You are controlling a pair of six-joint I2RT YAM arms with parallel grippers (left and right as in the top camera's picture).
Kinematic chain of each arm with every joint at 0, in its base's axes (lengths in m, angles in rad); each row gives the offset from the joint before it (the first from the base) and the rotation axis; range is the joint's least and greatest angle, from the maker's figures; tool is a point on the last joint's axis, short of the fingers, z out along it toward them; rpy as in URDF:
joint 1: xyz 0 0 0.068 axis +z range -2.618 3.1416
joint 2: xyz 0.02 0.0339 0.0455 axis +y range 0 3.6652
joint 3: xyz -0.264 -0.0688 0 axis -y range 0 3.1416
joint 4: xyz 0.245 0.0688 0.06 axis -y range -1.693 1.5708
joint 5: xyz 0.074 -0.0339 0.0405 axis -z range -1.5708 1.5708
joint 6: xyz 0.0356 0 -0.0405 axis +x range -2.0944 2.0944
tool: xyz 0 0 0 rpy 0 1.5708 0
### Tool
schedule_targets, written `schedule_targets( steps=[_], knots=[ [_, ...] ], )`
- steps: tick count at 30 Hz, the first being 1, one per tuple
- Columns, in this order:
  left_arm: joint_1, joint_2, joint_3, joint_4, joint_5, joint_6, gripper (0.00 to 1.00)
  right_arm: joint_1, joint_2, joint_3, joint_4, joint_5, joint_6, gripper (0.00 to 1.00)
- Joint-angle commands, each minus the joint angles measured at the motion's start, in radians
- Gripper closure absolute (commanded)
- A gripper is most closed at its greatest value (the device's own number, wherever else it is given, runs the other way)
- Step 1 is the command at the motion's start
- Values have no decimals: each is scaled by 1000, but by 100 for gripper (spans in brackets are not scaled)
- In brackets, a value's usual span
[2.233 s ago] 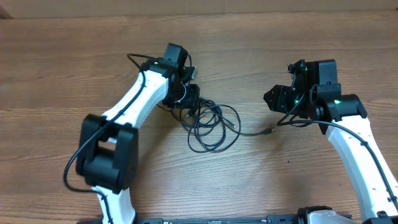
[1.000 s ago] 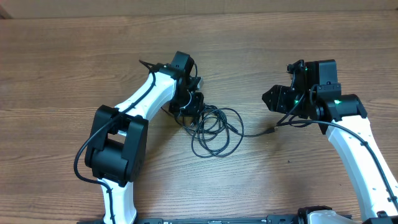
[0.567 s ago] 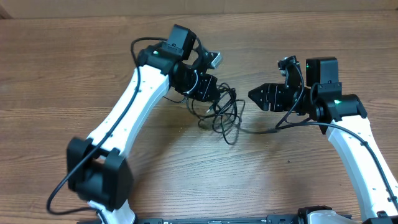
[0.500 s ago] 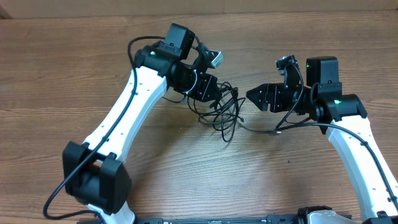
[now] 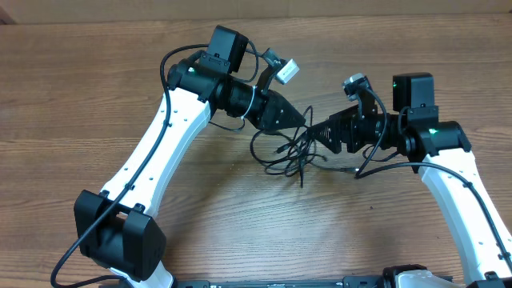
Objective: Untangle cables
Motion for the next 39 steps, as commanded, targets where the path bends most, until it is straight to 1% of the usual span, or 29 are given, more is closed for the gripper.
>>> schedule_targets(
  steps=[1, 5, 6, 8, 9, 11, 13, 14, 16, 17, 19, 21, 23, 24, 27, 30, 32, 33, 35, 37, 39],
  knots=[
    [13, -38, 23, 7, 117, 36, 96, 10, 0, 12, -12, 39, -38, 20],
    [12, -38, 23, 23, 121, 31, 96, 10, 15, 11, -53, 69, -38, 20],
    [12, -38, 23, 34, 129, 20, 96, 10, 22, 11, -55, 70, -38, 26],
    [12, -38, 24, 61, 182, 13, 96, 10, 36, 11, -50, 74, -37, 48],
    [12, -39, 26, 87, 238, 13, 96, 10, 50, 11, -40, 73, -22, 58],
    [12, -39, 26, 116, 291, 8, 96, 10, 66, 11, -24, 73, 23, 57],
    [12, -39, 26, 146, 308, -21, 96, 10, 87, 11, 1, 74, 84, 57],
    [12, -39, 26, 157, 304, -30, 96, 10, 95, 11, 9, 74, 95, 64],
    [13, -39, 26, 160, 275, -32, 96, 10, 111, 11, 17, 103, 114, 89],
    [19, -39, 26, 146, 187, -44, 96, 10, 115, 11, 5, 245, 185, 96],
    [35, -39, 26, 109, 69, -46, 96, 5, 114, 11, -28, 485, 318, 96],
    [59, -39, 26, 60, -74, -47, 96, -5, 113, 11, -71, 687, 417, 96],
    [88, -39, 26, 2, -239, -76, 96, -16, 110, 12, -104, 809, 472, 96],
    [112, -39, 26, -37, -359, -119, 96, -25, 101, 12, -117, 860, 488, 96],
    [167, -39, 26, -110, -558, -175, 96, -34, 70, 19, -113, 870, 490, 96],
    [230, -39, 26, -152, -704, -238, 96, -34, 28, 51, -112, 870, 489, 96],
    [270, -39, 26, -159, -723, -256, 96, -34, -3, 78, -115, 865, 490, 96],
    [291, -39, 26, -159, -707, -256, 96, -34, -19, 92, -114, 854, 490, 96],
    [315, -39, 26, -158, -634, -255, 96, -31, -51, 117, -107, 766, 486, 96],
    [319, -38, 26, -152, -566, -246, 96, -25, -74, 134, -90, 566, 432, 96],
    [313, -38, 26, -146, -527, -234, 96, -18, -91, 136, -63, 294, 332, 96]
  ],
)
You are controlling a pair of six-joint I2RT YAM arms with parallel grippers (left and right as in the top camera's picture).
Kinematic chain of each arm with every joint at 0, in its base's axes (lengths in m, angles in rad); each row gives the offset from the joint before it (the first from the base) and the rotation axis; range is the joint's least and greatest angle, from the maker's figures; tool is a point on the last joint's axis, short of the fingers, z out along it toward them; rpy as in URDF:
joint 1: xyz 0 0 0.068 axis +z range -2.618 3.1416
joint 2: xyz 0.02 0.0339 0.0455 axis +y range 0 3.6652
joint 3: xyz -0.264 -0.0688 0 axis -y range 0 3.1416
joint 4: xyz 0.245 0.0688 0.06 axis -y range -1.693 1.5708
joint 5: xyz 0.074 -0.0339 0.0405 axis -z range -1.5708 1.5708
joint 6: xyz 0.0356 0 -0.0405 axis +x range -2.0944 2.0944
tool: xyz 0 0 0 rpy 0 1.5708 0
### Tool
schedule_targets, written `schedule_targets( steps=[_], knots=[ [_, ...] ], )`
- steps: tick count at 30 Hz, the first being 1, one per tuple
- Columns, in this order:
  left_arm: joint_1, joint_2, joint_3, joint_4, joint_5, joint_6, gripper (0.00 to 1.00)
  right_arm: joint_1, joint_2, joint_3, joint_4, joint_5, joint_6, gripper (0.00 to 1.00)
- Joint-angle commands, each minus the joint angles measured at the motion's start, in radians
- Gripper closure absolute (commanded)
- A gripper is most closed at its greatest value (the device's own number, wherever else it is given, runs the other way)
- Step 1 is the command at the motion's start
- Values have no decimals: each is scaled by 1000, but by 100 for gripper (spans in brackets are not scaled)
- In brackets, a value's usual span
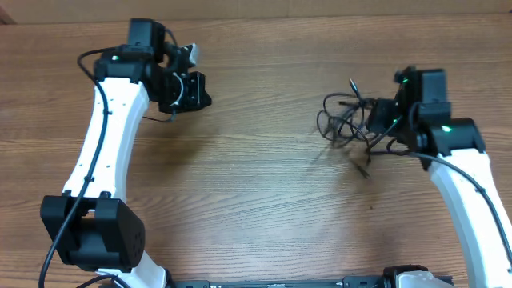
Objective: Untangle cables
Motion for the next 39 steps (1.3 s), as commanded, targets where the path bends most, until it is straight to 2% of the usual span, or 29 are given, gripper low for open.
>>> schedule_targets(
  steps=[1, 4, 6, 9, 11, 12, 15, 18, 20, 22, 26, 30, 39],
  knots=[
    [-25, -34, 24, 9, 84, 0, 96, 19, -55, 44, 37, -517, -149, 96],
    [-49, -34, 24, 7, 127, 38, 96, 29, -54, 44, 38, -774, -241, 96],
    [-68, -34, 24, 5, 152, 69, 96, 30, -53, 44, 23, -751, -258, 96],
    [-102, -34, 24, 5, 175, 107, 96, 30, -53, 44, -27, -505, -235, 95],
    [-124, -34, 24, 4, 175, 122, 93, 30, -53, 44, -75, -249, -147, 88],
    [-135, -34, 24, 3, 175, 129, 89, 30, -53, 44, -103, -117, -97, 80],
    [-167, -34, 24, 1, 175, 139, 81, 30, -53, 44, -166, 93, -28, 73],
    [-207, -33, 24, 2, 173, 144, 75, 30, -53, 44, -183, 100, -28, 67],
    [-231, -33, 23, 2, 171, 157, 66, 30, -53, 44, -183, 82, -28, 66],
    [-256, -33, 21, -2, 145, 158, 50, 30, -53, 44, -183, 69, -28, 62],
    [-304, -31, -10, 2, 130, 158, 33, 30, -53, 44, -187, 57, -28, 53],
    [-349, -16, -51, 6, 94, 157, 28, 30, -53, 44, -198, 58, -28, 46],
    [-497, 95, -160, 114, 85, 155, 30, 30, -53, 44, -225, 57, -28, 26]
  ],
)
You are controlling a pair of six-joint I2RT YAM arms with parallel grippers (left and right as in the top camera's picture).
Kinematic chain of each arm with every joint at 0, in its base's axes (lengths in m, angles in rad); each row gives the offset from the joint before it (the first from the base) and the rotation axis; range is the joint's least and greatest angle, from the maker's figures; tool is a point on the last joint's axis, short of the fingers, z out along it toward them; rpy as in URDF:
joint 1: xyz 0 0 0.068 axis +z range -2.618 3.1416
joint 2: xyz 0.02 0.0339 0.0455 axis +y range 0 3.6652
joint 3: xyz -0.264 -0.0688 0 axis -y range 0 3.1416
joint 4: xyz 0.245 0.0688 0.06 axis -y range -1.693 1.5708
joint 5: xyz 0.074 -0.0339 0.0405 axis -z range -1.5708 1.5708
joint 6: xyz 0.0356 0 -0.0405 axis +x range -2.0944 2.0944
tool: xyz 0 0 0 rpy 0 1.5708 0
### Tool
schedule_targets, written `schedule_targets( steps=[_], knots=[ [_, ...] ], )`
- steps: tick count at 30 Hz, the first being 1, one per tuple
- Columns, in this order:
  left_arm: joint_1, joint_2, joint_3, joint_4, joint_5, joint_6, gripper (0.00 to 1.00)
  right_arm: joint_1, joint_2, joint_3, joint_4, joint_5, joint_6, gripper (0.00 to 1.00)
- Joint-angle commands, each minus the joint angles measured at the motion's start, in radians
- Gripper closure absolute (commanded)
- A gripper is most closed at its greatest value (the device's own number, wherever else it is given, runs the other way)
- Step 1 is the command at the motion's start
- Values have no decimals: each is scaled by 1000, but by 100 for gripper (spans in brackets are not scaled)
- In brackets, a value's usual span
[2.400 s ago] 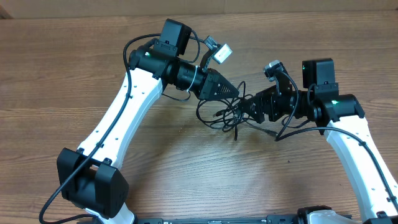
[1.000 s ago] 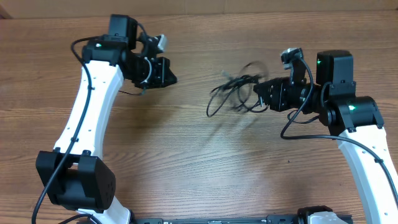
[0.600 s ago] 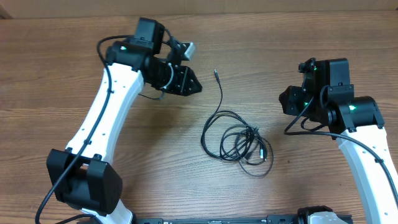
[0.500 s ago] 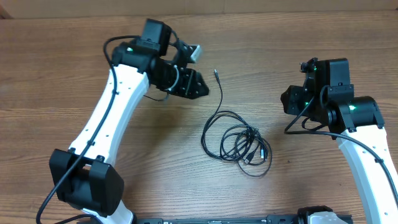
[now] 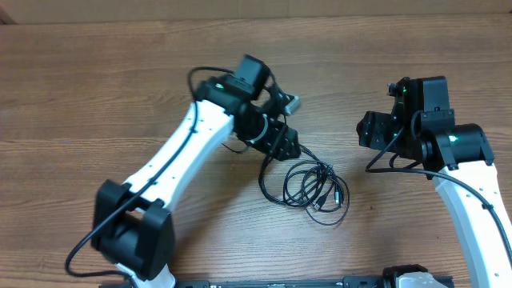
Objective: Untangle cables
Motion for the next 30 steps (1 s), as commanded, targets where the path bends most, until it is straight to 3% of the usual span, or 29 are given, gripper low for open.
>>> schedule_targets(
  steps=[1, 6, 15, 19, 22, 23, 28, 30],
  knots=[
    [-72, 84, -32, 52, -29, 15, 32, -1, -8, 24, -6, 9, 2, 20],
    [-128, 181, -32, 113, -127, -58, 38, -2, -8, 24, -10, 10, 6, 17],
    [-149, 354, -32, 220, -113, -140, 47, -18, -8, 24, -9, 43, 55, 16],
    [-150, 373, -32, 233, -77, -140, 59, -22, -8, 24, -9, 43, 55, 16],
    [-150, 372, -29, 243, -49, -139, 81, -22, -8, 24, -8, 43, 55, 16],
    [-150, 372, -29, 243, -49, -139, 95, -22, -8, 24, -9, 43, 55, 16],
    [-139, 359, 10, 192, -46, -138, 96, -22, -8, 24, -9, 43, 55, 15],
    [-115, 336, 86, 123, -46, -122, 96, -22, -8, 24, -9, 43, 54, 10]
  ],
)
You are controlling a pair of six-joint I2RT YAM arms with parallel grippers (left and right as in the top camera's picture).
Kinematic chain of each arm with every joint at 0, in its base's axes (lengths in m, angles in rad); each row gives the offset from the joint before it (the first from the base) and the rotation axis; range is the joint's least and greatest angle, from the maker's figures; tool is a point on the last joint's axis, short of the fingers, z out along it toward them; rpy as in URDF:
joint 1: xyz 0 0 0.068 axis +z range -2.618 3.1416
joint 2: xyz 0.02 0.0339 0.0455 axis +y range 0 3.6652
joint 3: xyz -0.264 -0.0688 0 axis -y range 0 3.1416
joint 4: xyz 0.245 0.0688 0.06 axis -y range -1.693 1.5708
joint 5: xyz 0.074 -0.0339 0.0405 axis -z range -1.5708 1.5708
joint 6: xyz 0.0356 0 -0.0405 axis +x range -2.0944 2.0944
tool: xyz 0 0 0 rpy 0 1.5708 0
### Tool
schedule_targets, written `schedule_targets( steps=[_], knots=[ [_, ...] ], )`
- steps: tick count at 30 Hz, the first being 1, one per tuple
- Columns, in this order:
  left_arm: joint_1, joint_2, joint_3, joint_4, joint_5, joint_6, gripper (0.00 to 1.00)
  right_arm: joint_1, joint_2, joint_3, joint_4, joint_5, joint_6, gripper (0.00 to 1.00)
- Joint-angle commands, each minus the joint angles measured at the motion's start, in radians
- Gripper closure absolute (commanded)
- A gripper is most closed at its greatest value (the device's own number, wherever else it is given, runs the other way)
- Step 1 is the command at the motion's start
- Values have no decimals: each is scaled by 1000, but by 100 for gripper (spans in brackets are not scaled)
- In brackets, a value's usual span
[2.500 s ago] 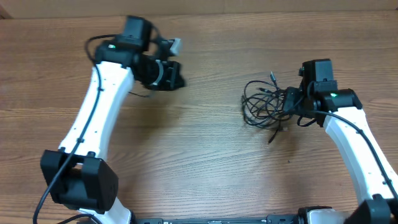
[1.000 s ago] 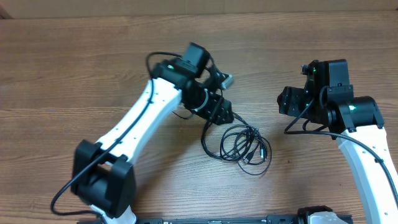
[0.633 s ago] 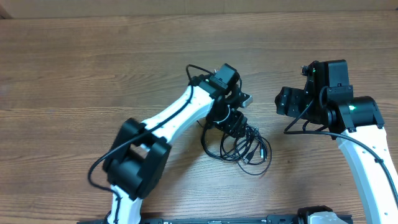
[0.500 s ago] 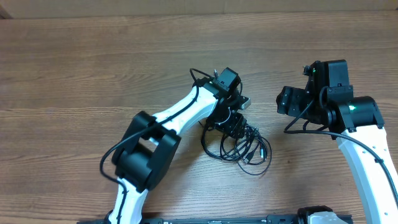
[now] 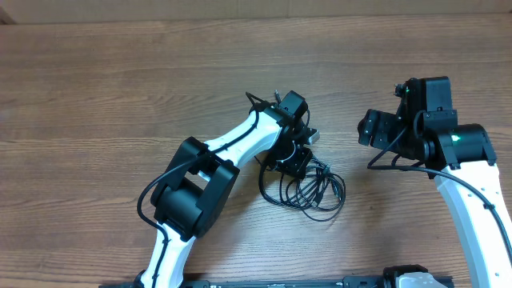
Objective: Untangle cables
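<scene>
The black cables (image 5: 310, 190) lie in a loose coiled bundle on the wooden table, just right of centre. My left gripper (image 5: 290, 165) points down onto the bundle's upper left loops. The wrist hides its fingertips, so its hold on a strand cannot be judged. My right gripper (image 5: 365, 129) hovers to the right of the bundle, facing left. It is apart from the cables, open, with nothing in it.
The wooden table (image 5: 96, 96) stretches bare to the left and back. The left arm's elbow and base (image 5: 192, 192) stand close to the bundle's left side. The right arm (image 5: 468, 192) runs down the right edge.
My left gripper has shifted slightly right and toward the front, from the bundle's upper left end onto its loops. The left arm has folded in closer. The right arm has stayed put.
At first both grippers met at the tangle in mid-table. Then the left gripper was far back left while the right held the tangle lifted at the right. Later the bundle lay on the table with the right gripper off it, and the left gripper now rests on it.
</scene>
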Motion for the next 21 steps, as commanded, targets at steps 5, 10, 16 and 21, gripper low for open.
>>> schedule_targets(
  steps=[5, 10, 16, 21],
  knots=[
    [80, -107, 299, -171, 49, 51, 96, -3, -8, 24, 5, -1, 1, 0],
    [107, -223, 440, -185, 134, 50, 96, -3, -6, 24, 11, -112, -12, 0],
    [101, -351, 468, -183, 171, 51, 96, -3, 16, 24, 45, -225, -84, 0],
    [114, -438, 468, -127, 172, 50, 96, -3, 50, 24, 47, -298, -85, 0]
  ],
)
